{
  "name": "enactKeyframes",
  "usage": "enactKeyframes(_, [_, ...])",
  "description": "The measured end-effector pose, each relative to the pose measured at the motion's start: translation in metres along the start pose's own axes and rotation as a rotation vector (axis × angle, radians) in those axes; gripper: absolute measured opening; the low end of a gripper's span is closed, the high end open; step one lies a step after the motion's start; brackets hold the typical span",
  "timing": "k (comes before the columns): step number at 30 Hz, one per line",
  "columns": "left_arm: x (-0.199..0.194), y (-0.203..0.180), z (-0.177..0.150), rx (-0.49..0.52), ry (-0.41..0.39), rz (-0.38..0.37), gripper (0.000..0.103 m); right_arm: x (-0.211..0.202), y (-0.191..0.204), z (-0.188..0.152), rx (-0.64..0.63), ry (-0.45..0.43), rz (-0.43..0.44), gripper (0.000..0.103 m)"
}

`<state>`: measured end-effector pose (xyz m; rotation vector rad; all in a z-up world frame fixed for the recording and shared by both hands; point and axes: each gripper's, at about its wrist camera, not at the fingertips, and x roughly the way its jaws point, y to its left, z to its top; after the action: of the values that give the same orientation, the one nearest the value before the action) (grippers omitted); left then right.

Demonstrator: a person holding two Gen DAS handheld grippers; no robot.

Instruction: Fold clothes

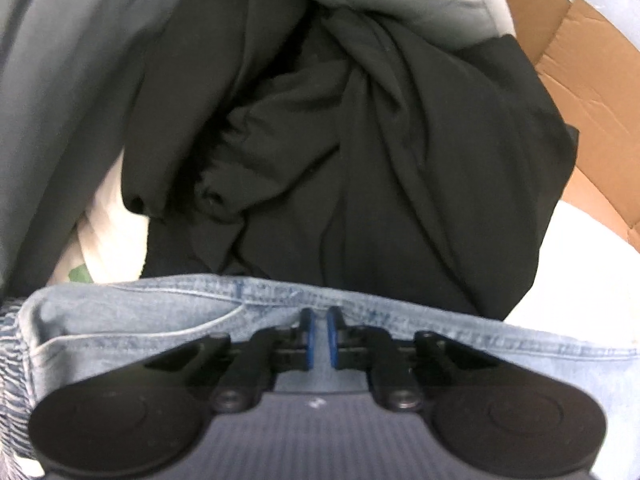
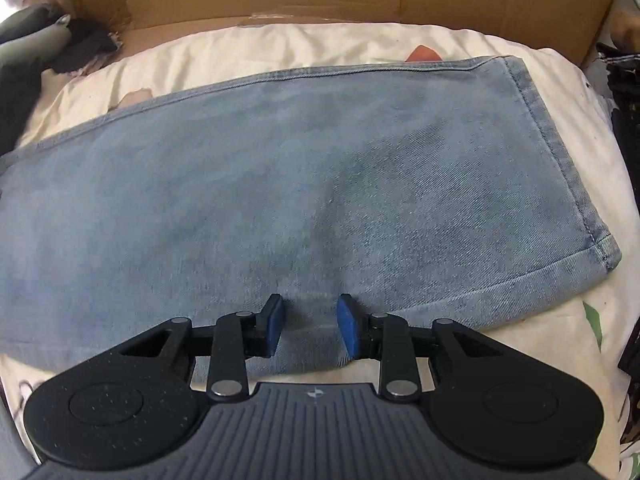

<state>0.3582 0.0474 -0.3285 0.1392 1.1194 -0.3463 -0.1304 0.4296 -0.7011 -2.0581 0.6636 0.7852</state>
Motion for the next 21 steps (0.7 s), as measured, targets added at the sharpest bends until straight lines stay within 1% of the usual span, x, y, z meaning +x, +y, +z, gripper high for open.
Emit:
enactKeyframes(2, [-0.007, -0.007, -0.002, 0.027, -0.030, 0.024, 0.007, -0.003, 0.001, 0.004, 0.012, -0.014, 0.005, 0.036])
enactKeyframes(3, [-0.014, -0.009, -0.004, 0.034, -0.053, 0.022, 0.007, -0.005, 0.002, 0.006, 0.018, -0.022, 0.007, 0.036])
enactKeyframes(6, [-0.029, -0.014, -0.008, 0.044, -0.066, -0.002, 0.011, -0.009, 0.004, 0.012, 0.032, -0.042, 0.015, 0.036])
enactKeyframes(9, [-0.038, -0.024, -0.013, 0.061, -0.071, -0.028, 0.016, -0.009, 0.012, 0.015, 0.003, -0.051, 0.024, 0.036])
enactKeyframes(14, [-0.044, -0.049, -0.024, 0.067, -0.063, -0.085, 0.017, -0.007, 0.028, 0.017, -0.034, -0.066, 0.047, 0.036])
enactKeyframes(16, [-0.044, -0.063, -0.029, 0.081, -0.062, -0.100, 0.020, -0.009, 0.036, 0.017, -0.059, -0.074, 0.067, 0.037])
enactKeyframes(17, [-0.043, -0.069, -0.032, 0.075, -0.061, -0.107, 0.024, -0.010, 0.040, 0.017, -0.076, -0.077, 0.077, 0.037])
enactKeyframes(18, [-0.042, -0.076, -0.035, 0.070, -0.059, -0.114, 0.025, -0.010, 0.045, 0.017, -0.098, -0.079, 0.084, 0.037])
enactKeyframes(21, [-0.033, -0.093, -0.042, 0.059, -0.043, -0.139, 0.025, -0.006, 0.059, 0.018, -0.136, -0.074, 0.092, 0.037])
